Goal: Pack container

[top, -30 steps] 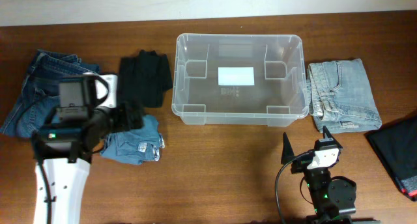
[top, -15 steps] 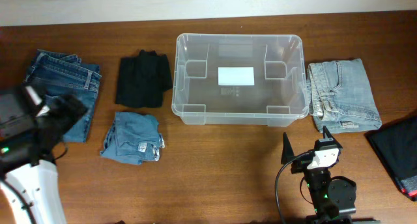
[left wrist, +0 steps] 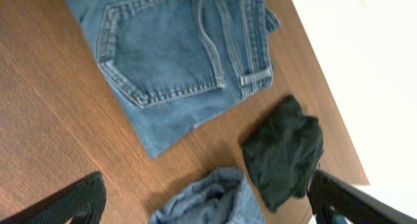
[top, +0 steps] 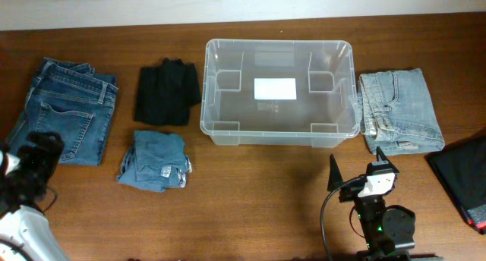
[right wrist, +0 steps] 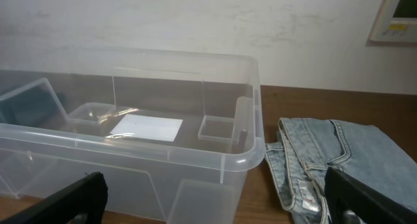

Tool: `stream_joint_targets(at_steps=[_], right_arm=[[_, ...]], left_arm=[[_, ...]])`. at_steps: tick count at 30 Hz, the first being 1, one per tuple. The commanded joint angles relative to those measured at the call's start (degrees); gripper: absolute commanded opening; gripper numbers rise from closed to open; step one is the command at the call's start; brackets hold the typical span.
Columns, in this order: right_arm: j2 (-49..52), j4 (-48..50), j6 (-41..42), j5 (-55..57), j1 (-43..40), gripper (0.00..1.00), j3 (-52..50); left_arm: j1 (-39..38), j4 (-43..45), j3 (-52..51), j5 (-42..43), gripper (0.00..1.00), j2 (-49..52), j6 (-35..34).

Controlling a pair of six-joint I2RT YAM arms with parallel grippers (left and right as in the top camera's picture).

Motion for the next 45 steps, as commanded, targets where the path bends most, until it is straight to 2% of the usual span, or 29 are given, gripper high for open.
stream_joint_targets(at_steps=[1,12,19,24,30,32,38,45], right_arm=[[-0.3,0.0,0.0,-0.5,-0.5,0.98,-0.4],[-0.3,0.0,0.0,-0.5,-0.5,0.98,-0.4],[-0.3,0.0,0.0,-0.5,-0.5,0.98,-0.4],[-0.3,0.0,0.0,-0.5,-0.5,0.98,-0.4],[-0.3,0.0,0.0,-0.5,-0.5,0.98,-0.4],[-0.3,0.0,0.0,-0.5,-0.5,0.98,-0.4],[-0.3,0.0,0.0,-0.5,-0.5,0.98,-0.4],[-0.3,0.0,0.0,-0.5,-0.5,0.98,-0.4]], left_arm=[[3.8,2.5,-3.7,7.2,0.99,1.2,-0.6],[4.8,11.0,-6.3,15.8,0.99,15.4,1.0],[4.8,12.2,-6.3,14.0,0.99,22.8,1.1],[4.8,12.2,-6.3,7.8,0.99,23.5,1.6],[4.8,12.6,-6.3,6.7,1.0,23.5,1.5],[4.8,12.4,-6.3,7.5,0.99,23.5,1.5],[3.3,11.7,-6.3,17.2,0.98,23.4,3.4],[-3.6,12.4,-6.3,14.6,0.98,19.0,4.5]])
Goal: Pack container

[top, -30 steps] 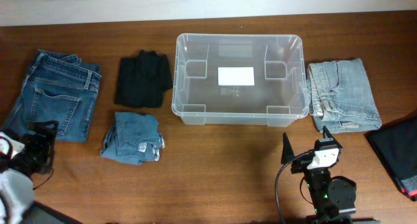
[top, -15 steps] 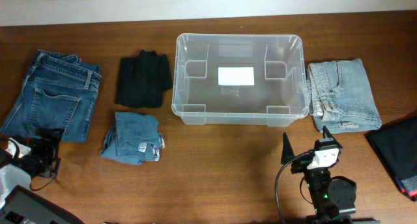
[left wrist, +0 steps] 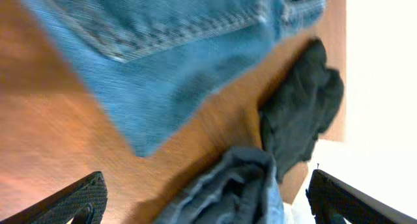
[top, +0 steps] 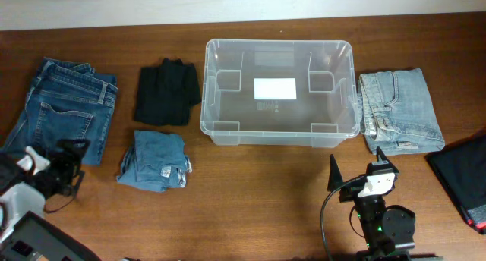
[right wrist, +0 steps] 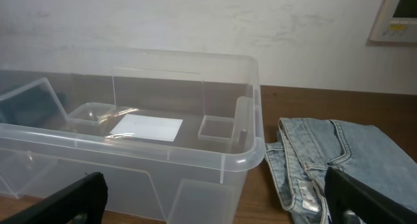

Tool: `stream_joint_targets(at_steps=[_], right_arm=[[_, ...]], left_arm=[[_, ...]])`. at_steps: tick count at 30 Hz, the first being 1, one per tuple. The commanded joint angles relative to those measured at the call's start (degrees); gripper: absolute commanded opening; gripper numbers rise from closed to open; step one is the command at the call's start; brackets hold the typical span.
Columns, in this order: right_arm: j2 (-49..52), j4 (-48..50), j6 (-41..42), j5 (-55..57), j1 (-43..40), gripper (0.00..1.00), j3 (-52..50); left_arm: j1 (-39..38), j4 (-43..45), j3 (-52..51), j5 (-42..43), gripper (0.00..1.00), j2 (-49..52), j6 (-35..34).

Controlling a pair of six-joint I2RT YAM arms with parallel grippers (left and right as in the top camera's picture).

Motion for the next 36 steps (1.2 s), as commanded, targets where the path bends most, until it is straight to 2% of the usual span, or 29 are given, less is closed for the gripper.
stream_joint_targets(at_steps=[1,6,13,19,24,30,36], right_arm=[[-0.3,0.0,0.0,-0.5,-0.5,0.98,-0.4],[-0.3,0.0,0.0,-0.5,-0.5,0.98,-0.4],[-0.3,0.0,0.0,-0.5,-0.5,0.98,-0.4],[-0.3,0.0,0.0,-0.5,-0.5,0.98,-0.4],[-0.3,0.0,0.0,-0.5,-0.5,0.98,-0.4],[-0.3,0.0,0.0,-0.5,-0.5,0.98,-0.4],[-0.3,0.0,0.0,-0.5,-0.5,0.98,-0.4]], left_arm=[[-4.2,0.4,-0.3,-1.3,0.99,-4.8,1.8],[-10.6,0.4,-0.2,-8.7,0.99,-11.1,1.8],[-20.6,0.5,-0.1,-13.6,0.99,-20.3,1.8],[-30.6,-3.3,-0.1,-24.8,0.98,-26.4,1.9],[-38.9,-6.8,0.0,-33.4,0.98,-26.8,6.1],[-45.3,-12.7,2.6,-43.5,0.99,-26.4,8.4],[-46.1,-22.4,8.2,-42.3,0.99,-23.3,11.0]])
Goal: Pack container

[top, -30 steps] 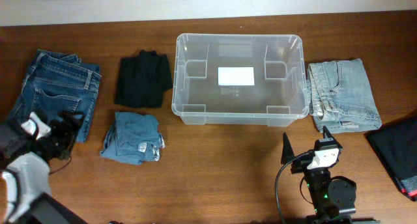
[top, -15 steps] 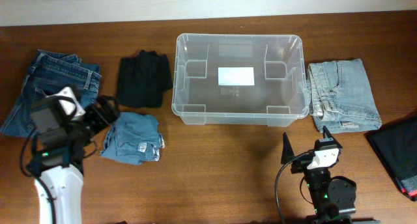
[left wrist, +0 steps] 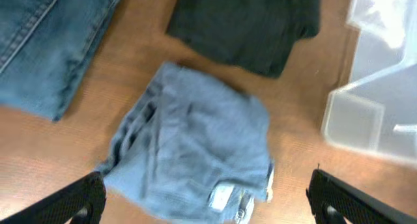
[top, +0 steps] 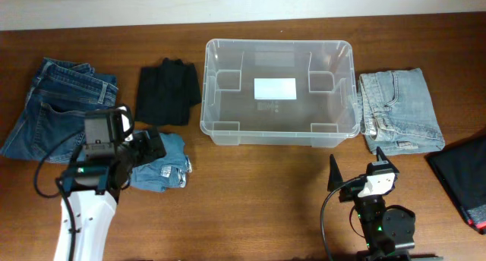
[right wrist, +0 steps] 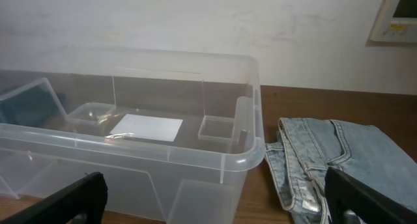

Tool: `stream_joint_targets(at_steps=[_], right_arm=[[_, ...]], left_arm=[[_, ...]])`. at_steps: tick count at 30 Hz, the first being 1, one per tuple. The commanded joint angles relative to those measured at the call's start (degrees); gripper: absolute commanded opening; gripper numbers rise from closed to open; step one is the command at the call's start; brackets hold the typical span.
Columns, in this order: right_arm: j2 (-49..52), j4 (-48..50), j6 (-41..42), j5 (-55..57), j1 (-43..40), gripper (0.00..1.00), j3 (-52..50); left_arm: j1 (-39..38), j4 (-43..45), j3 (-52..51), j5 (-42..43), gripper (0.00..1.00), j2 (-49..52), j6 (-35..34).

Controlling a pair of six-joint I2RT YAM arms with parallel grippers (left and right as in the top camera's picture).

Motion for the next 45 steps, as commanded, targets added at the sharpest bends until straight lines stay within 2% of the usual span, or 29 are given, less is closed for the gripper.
stream_joint_targets(at_steps=[1,7,20,29,45], right_arm=[[-0.3,0.0,0.0,-0.5,-0.5,0.98,-0.4],[-0.3,0.0,0.0,-0.5,-0.5,0.98,-0.4],[-0.3,0.0,0.0,-0.5,-0.5,0.98,-0.4],[-0.3,0.0,0.0,-0.5,-0.5,0.98,-0.4],[-0.3,0.0,0.0,-0.5,-0.5,0.98,-0.4]], left_arm=[[-0.3,-4.3,4.8,-1.0,0.99,3.3,3.3],[-0.3,-10.4,7.3,0.0,0.99,12.9,6.7],[-0.4,-8.6,7.2,-0.1,0.99,30.2,6.7],[-0.4,-6.4,7.0,-0.3,0.99,35.2,6.7],[-0.4,-6.5,6.8,-0.3,0.99,37.6,6.7]])
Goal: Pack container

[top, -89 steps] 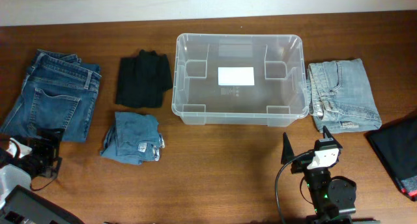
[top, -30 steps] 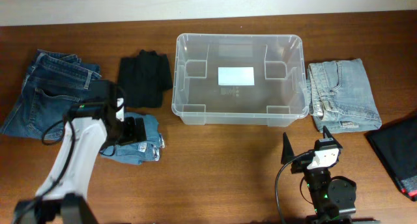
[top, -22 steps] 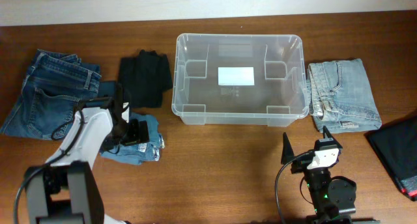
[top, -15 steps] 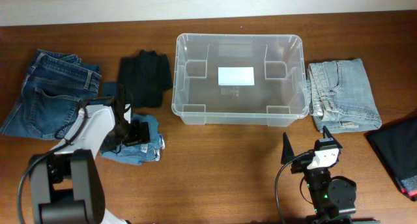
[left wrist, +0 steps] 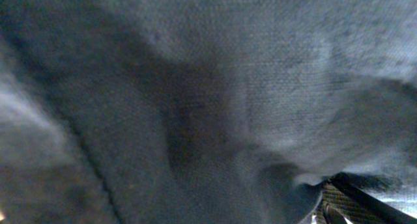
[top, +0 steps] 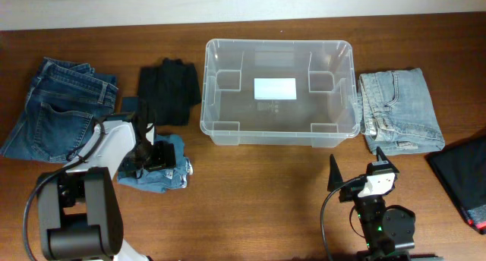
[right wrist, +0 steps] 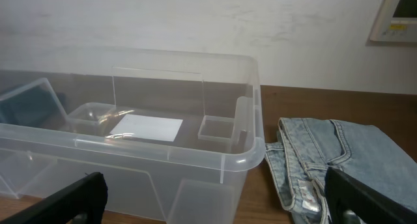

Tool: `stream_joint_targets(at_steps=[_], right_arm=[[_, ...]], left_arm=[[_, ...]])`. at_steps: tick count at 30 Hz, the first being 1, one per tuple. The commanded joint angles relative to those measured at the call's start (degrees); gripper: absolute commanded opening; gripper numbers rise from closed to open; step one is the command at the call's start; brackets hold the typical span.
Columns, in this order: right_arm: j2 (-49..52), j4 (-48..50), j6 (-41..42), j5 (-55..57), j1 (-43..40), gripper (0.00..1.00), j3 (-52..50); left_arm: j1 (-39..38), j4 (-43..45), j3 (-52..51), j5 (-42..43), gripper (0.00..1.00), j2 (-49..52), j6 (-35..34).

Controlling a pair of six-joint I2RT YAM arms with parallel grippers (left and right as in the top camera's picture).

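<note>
A clear plastic container (top: 278, 133) stands empty at the table's middle back; its rim (right wrist: 163, 149) fills the right wrist view. A small folded light-blue denim piece (top: 165, 174) lies left of it. My left gripper (top: 149, 156) is down on that piece. Denim (left wrist: 195, 94) fills the left wrist view. Only one finger (left wrist: 357, 199) shows, at the far right corner, so the jaws stand open, pressed into the cloth. My right gripper (right wrist: 208, 208) is open in front of the container, holding nothing.
Dark blue jeans (top: 61, 117) lie at the far left. A black folded garment (top: 168, 90) lies behind the small denim piece. Light blue jeans (top: 399, 109) lie right of the container, also seen as jeans (right wrist: 339, 152). A black item (top: 459, 174) sits at the right edge.
My left gripper was above the small denim piece with the whole piece in its view. Now it is down on it, with cloth filling the view. The right arm has not moved.
My left gripper was first at the far left table edge, looking at the dark jeans. It then stood by the jeans' near corner, then above the small denim piece, and now presses into it. The right gripper stayed open before the container throughout.
</note>
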Motion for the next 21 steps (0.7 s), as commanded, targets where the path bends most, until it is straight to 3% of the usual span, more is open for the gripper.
stream_joint_targets(at_steps=[1,21], right_arm=[[-0.3,0.0,0.1,-0.5,-0.5,0.98,-0.4],[-0.3,1.3,0.1,0.3,-0.5,0.98,-0.4]], left_arm=[[-0.2,-0.2,0.2,-0.3,0.99,1.6,0.8],[-0.2,-0.2,0.2,-0.3,0.99,1.6,0.8]])
